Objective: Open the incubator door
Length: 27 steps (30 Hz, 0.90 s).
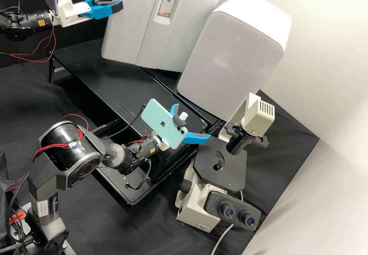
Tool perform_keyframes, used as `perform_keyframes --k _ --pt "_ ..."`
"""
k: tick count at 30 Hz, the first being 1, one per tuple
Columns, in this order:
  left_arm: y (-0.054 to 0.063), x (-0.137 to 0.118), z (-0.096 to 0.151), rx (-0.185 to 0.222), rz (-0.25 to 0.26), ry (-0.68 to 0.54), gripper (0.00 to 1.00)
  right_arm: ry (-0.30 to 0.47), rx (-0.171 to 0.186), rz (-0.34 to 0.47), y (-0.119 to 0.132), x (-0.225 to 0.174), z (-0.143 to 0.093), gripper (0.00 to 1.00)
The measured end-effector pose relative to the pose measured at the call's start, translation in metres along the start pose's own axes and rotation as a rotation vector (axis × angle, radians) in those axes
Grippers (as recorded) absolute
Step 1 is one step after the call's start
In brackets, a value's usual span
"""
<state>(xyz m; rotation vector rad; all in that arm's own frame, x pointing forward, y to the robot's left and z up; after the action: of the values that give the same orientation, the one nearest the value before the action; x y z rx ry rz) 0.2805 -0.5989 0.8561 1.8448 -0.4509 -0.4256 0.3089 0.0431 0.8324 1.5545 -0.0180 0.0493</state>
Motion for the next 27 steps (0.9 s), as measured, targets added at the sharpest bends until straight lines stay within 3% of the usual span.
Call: perform_keyframes --k 6,10,17,21,27 --pt "0.002 -0.005 0.002 0.075 -0.029 -0.044 0.0 0.0 0.0 0.0 0.0 0.0 0.0 1.0" --pt "0.003 -0.009 0.001 0.1 -0.046 -0.06 0.0 0.0 0.0 0.0 0.0 0.0 0.0 1.0" --pt "0.004 -0.014 0.005 0.119 -0.071 -0.099 0.0 0.0 0.0 0.0 0.0 0.0 0.0 1.0" --pt "0.005 -0.017 0.004 0.098 -0.077 -0.097 0.0 0.0 0.0 0.0 0.0 0.0 0.0 1.0" --pt "0.006 -0.021 -0.001 0.101 -0.075 -0.078 0.0 0.0 0.0 0.0 0.0 0.0 0.0 1.0"
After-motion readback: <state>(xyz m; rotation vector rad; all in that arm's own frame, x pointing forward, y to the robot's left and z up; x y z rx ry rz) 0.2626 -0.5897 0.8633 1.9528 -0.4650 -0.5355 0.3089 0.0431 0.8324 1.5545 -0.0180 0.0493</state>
